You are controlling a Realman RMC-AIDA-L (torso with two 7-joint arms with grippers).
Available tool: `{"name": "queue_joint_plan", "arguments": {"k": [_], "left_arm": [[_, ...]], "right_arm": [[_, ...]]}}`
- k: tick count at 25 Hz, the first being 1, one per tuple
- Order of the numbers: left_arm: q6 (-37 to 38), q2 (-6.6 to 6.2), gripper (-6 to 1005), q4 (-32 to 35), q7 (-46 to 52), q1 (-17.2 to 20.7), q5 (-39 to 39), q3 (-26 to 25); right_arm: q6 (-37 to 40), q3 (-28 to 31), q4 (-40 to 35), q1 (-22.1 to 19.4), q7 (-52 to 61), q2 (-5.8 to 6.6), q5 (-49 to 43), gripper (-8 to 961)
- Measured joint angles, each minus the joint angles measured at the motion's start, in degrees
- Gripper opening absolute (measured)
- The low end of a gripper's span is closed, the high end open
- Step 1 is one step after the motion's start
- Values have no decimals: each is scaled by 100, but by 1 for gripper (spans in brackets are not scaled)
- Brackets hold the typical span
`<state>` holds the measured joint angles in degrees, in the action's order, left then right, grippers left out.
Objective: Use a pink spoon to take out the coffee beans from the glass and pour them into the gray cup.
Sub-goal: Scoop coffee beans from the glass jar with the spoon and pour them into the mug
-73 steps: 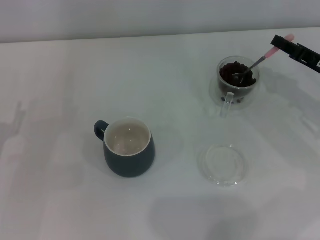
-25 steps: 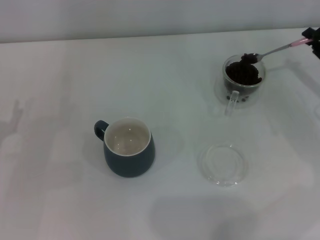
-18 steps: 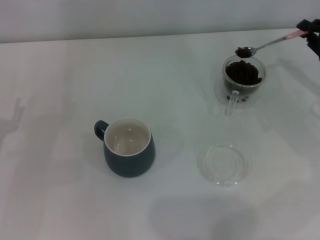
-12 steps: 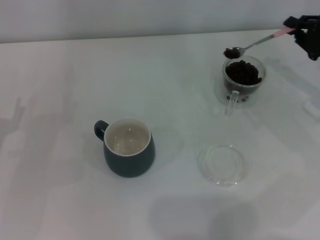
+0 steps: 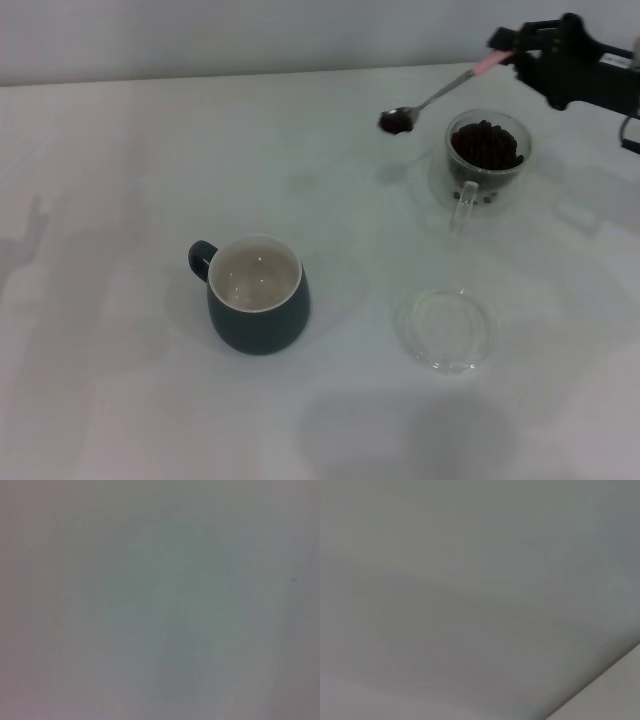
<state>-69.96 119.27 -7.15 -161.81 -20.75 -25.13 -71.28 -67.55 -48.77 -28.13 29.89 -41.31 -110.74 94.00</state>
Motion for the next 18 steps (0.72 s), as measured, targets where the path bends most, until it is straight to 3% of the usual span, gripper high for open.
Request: {"name": "queue_joint_plan", "arguments": {"k": [5,14,18], "left_arm": [[0,0,833,2,0,1,7,0],[0,8,833,3,0,10,10,20],[0,10,833,3,0,3,22,28]], "right_arm": [[-121,-225,-21,127,9,-69,-40,149],[-350,-653,-76,201,9,-397,-183,149],[-355,-968,-79,228,0,-450,-206,149]]}}
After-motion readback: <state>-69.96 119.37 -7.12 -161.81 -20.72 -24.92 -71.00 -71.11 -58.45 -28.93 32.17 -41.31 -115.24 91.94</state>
